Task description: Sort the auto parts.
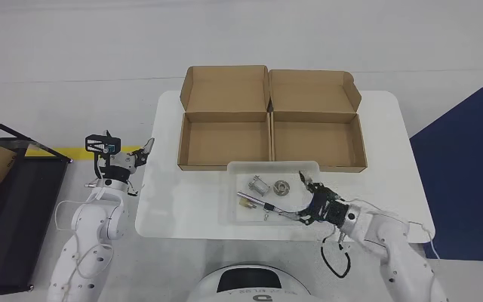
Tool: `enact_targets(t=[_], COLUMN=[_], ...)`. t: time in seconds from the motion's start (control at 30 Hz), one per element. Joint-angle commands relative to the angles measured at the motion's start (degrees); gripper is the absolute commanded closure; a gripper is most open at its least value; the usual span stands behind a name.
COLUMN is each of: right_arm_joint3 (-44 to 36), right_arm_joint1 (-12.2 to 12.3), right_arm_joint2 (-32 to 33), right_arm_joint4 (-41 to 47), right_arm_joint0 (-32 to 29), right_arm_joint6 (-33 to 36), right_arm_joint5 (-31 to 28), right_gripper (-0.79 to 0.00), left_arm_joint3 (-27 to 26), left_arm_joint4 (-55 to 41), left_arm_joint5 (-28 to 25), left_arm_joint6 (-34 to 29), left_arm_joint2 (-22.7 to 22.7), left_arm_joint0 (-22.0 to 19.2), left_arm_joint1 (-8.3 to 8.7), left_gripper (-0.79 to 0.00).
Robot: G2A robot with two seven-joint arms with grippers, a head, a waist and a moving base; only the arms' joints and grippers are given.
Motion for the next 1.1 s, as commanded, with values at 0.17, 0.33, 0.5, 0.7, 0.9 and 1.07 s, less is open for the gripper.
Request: enact_targets(t=[0.17,0.33,0.5,0.7,0.9,1.07], right_arm_joint3=[0.7,2.2,4.2,6.4,7.3,8.6], right_arm_joint1=[-0.2,-0.6,-1.0,-1.4,-1.6,-1.8], right_arm_joint2=[-3.9,-8.2,-11.4,-14.0,-15.3,-17.1], right_arm_joint4=[1.7,2.6,3.6,5.0,5.6,5.9], right_arm_joint0=[3.5,6.8,9.6,12.2,13.8,15.4], right_arm_joint6=[11.1,21.6,29.4,34.6,37.9,42.1], right_arm_joint5=[3.7,8.7,13.3,17.2,20.4,22.5], right_gripper=[-0.505,-0.613,-0.563,-0.557,-0.499,-0.539], left_arm_joint3=[0.0,0.0,0.0,0.0,0.0,0.0], left_arm_joint4=[0.0,0.0,0.0,0.0,0.0,0.0], left_arm_joint5=[0.0,0.0,0.0,0.0,0.0,0.0], left_arm_joint6=[0.0,0.0,0.0,0.0,0.0,0.0], left_arm_joint2=[0.0,0.0,0.0,0.0,0.0,0.0], left_arm_joint0=[0.0,0.0,0.0,0.0,0.0,0.0], left_arm_joint1=[0.0,0.0,0.0,0.0,0.0,0.0], left_gripper=[-0.785,-0.785,-0.785,-0.785,-0.785,-0.785])
